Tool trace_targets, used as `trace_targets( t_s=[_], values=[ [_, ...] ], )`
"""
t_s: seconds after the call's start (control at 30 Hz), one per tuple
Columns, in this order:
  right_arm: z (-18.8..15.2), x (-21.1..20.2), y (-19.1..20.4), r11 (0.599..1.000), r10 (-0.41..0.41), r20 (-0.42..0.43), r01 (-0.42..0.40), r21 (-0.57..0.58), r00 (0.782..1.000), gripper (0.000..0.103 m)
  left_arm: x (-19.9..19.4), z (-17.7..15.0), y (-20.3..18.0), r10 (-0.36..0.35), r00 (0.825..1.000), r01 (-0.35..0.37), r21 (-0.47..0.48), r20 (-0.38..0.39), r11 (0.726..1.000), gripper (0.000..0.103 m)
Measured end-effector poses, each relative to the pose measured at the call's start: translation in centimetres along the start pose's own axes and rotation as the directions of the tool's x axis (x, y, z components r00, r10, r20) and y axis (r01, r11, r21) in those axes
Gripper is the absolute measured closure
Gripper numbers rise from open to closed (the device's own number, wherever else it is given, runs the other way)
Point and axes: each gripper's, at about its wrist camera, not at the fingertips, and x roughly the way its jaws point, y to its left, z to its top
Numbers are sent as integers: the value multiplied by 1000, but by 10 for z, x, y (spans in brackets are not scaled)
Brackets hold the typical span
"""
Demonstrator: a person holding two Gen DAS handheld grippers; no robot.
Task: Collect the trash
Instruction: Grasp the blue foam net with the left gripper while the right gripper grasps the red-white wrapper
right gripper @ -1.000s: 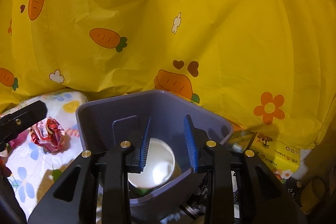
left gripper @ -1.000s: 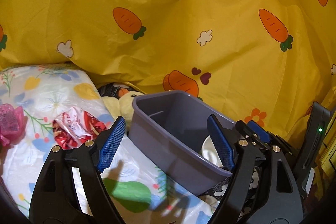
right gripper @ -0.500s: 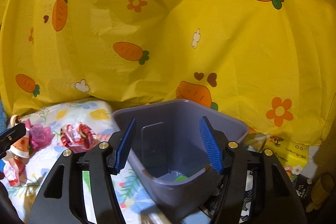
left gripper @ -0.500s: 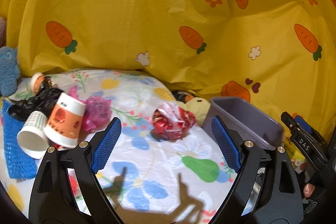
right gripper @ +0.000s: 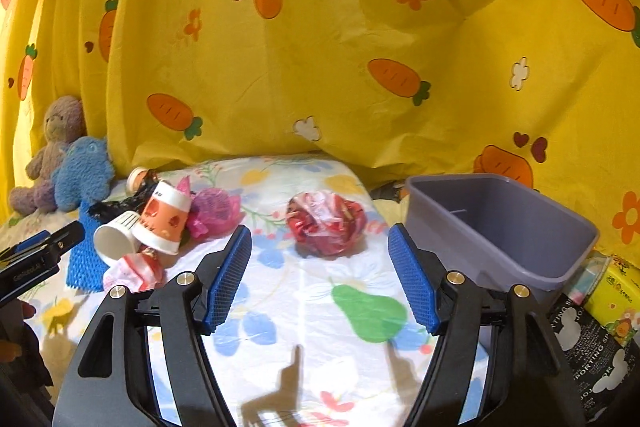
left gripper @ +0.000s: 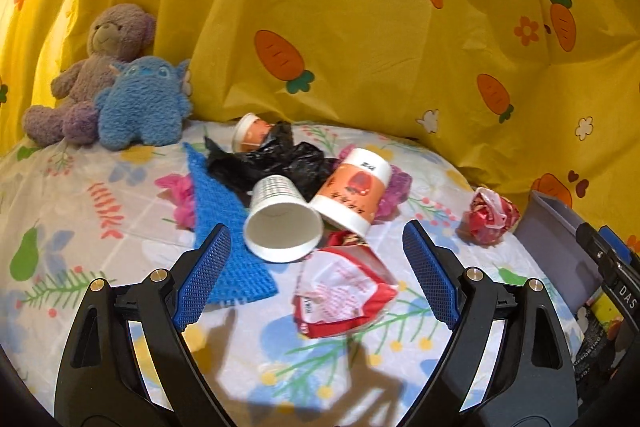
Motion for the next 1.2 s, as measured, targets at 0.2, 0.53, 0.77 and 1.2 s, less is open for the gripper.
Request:
trace_targets(
  t_s=[0.2,0.53,0.77,1.2],
  values=[
    [-14,15,54,990,120,-84,-126,-68,989,33,-9,-1,33,64,998,-64,-30,12,998,17],
    [-26,54,113,952,265,-259,-294,-80,929,33,-17,1,67,115,993,-112,-69,29,991,17],
    [-28,81,131,941,290,-353,-332,-64,890,38,-10,0,73,97,995,-96,-55,7,994,17],
    [-37,101,134,915,367,-452,-404,16,813,85,6,-3,76,55,998,-57,-48,-40,997,17]
  ],
)
